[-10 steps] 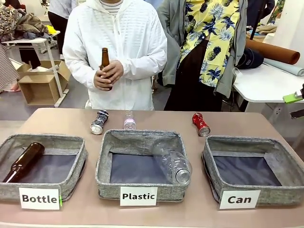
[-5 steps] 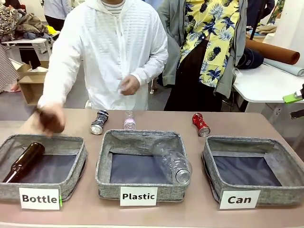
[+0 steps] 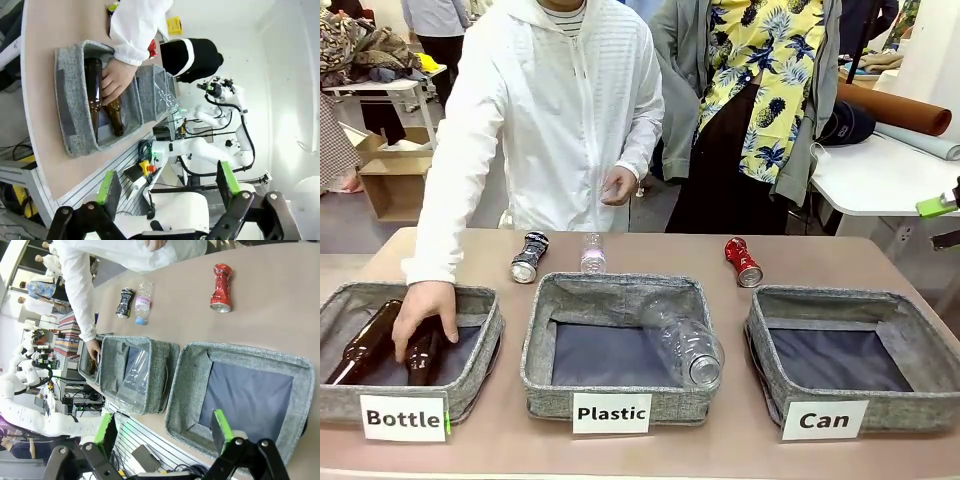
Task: Sort the can waste into the basket.
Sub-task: Pick up the can waste from the table and place it in the right Fabric basket.
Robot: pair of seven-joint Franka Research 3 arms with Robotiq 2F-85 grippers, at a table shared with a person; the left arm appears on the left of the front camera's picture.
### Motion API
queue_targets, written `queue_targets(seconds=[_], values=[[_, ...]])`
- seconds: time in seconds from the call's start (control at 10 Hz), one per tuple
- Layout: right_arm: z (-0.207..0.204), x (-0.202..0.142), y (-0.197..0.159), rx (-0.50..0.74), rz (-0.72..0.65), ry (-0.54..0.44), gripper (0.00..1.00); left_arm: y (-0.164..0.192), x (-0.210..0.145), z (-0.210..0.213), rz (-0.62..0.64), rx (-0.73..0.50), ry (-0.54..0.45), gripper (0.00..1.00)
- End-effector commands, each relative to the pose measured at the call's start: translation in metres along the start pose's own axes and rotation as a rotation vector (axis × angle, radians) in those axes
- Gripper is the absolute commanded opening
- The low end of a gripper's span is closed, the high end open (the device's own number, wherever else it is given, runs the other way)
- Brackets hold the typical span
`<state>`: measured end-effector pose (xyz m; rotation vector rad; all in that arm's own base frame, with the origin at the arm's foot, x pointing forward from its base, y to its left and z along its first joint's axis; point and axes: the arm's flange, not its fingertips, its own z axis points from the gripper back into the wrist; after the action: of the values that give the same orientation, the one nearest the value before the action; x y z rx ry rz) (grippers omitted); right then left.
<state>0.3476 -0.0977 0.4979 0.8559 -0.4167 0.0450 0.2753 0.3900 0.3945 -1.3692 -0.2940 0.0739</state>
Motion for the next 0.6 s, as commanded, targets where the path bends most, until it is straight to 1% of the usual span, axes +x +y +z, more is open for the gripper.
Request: queue_targets(seconds=[0.0, 0.1, 0.2, 0.3, 0.4, 0.5], values=[[-0.001, 0.003, 0.002, -0.003, -0.009, -0.009, 1.0, -0.017, 0.018, 0.005, -0.023, -0.016, 0.009, 1.0], [-0.001, 0.003, 0.002, -0.003, -0.009, -0.009, 1.0, -0.025, 0.029, -0.01, -0.009, 0.0, 0.019, 1.0], [-0.001, 0.003, 0.002, -0.003, -0.009, -0.009, 1.0, -0.032, 0.036, -0.013, 0.021, 0.027, 0.025, 1.0], [-0.001, 0.003, 0.002, -0.003, -0.009, -0.009, 1.0, -0.054, 0.054, -0.038, 0.073, 0.089, 0.021, 1.0], [-0.001, 0.003, 0.002, -0.003, -0.009, -0.009, 1.0, -0.08, 0.072, -0.062, 0.123, 0.19, 0.008, 1.0], [-0.001, 0.003, 0.002, -0.003, -0.009, -0.009, 1.0, -0.106, 0.092, -0.101, 0.153, 0.329, 0.008, 1.0]])
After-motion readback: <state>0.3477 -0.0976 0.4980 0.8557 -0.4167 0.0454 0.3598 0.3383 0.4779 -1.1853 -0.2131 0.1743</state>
